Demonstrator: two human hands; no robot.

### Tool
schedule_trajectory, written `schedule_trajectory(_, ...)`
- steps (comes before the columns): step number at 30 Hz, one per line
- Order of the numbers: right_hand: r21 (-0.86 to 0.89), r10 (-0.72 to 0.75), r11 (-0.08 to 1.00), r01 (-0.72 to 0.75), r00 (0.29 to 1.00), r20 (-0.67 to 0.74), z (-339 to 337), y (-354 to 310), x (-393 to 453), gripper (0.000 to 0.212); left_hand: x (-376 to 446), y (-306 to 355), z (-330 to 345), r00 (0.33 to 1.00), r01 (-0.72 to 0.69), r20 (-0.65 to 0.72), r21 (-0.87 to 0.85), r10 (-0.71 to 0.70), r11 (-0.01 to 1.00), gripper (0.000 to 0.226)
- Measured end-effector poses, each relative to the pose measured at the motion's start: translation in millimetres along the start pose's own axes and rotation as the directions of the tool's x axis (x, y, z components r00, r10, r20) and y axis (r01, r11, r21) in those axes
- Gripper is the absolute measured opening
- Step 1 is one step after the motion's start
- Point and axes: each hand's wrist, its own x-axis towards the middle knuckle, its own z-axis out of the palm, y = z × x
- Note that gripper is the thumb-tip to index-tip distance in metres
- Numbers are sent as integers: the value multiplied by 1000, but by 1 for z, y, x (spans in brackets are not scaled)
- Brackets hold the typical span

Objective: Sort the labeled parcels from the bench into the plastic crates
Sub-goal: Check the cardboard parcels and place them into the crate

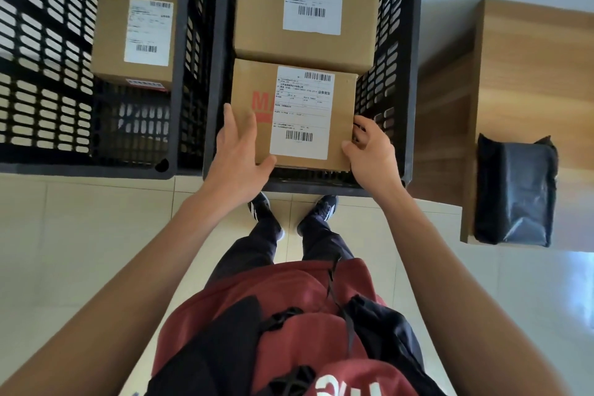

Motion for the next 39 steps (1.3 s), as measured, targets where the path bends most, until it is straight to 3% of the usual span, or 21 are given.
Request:
schedule_trajectory(15,34,-59,998,59,998,-15,2,8,0,51,8,0,-2,999,-7,-31,-4,7,1000,82)
schedule_trajectory(18,30,-62,998,62,998,0,6,8,1,53,5,0,3,998,-18,-54,142,26,990,83)
schedule_trajectory(21,33,-58,998,57,998,11,8,5,2,53,-2,4,12,983,-112,-97,344,154,932,77)
schedule_trajectory(24,41,-70,997,70,997,8,12,5,3,49,-6,12,17,990,-131,-22,276,142,952,77)
schedule_trajectory(39,24,-68,997,68,998,-2,13,7,7,51,-3,3,12,985,-169,76,260,154,951,85)
